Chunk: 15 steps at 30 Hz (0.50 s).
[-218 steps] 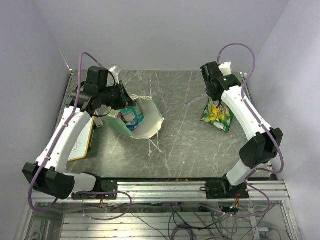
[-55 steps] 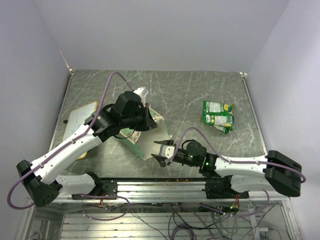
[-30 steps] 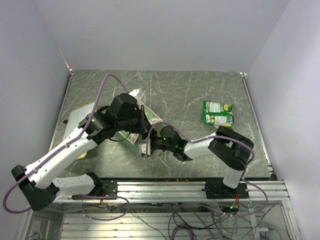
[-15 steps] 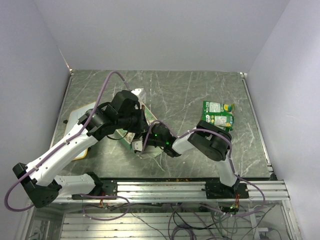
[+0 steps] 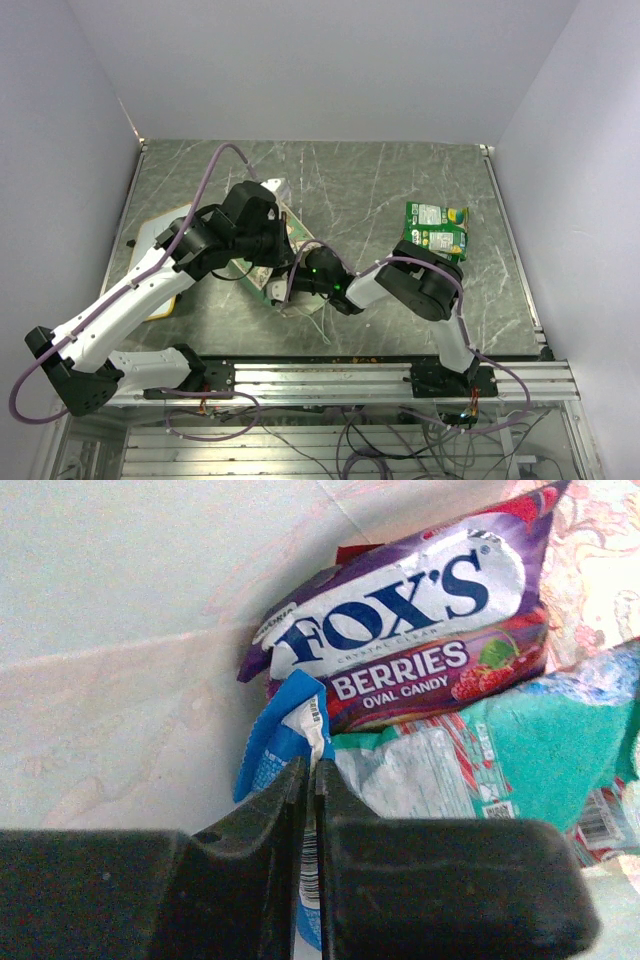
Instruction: Take the snacks out of the paper bag
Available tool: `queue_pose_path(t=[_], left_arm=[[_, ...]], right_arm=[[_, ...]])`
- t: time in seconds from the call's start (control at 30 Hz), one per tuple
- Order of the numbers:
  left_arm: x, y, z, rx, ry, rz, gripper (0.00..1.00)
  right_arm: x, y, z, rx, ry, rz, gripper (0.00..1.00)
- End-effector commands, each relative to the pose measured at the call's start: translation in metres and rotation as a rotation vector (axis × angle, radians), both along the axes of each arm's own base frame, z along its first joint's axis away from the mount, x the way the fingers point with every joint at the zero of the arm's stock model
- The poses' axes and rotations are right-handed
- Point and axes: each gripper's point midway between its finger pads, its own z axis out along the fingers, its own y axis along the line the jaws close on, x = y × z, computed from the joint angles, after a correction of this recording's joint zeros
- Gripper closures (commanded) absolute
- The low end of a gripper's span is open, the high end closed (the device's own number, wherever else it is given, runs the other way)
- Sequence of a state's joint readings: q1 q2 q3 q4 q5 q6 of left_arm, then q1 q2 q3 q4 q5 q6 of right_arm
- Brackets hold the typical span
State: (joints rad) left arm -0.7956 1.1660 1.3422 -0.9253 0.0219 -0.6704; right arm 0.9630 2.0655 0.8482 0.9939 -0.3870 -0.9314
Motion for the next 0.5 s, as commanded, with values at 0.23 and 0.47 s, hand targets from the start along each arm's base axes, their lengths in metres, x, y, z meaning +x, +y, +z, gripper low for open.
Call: queue_pose_path(t=[0.23,0.47], left_arm=[[0.021,0.022,0.017,-0.055,-0.071,0.076,0.93],[0.038,0.029,0.018,-0.046,-0.099,0.139,0.93]], right_arm=[[-0.036,-0.033,0.043,0.087,0.191,-0.021,1.00],[-0.086,-0.072,0.079,0.069,0.343,0.045,1.00]])
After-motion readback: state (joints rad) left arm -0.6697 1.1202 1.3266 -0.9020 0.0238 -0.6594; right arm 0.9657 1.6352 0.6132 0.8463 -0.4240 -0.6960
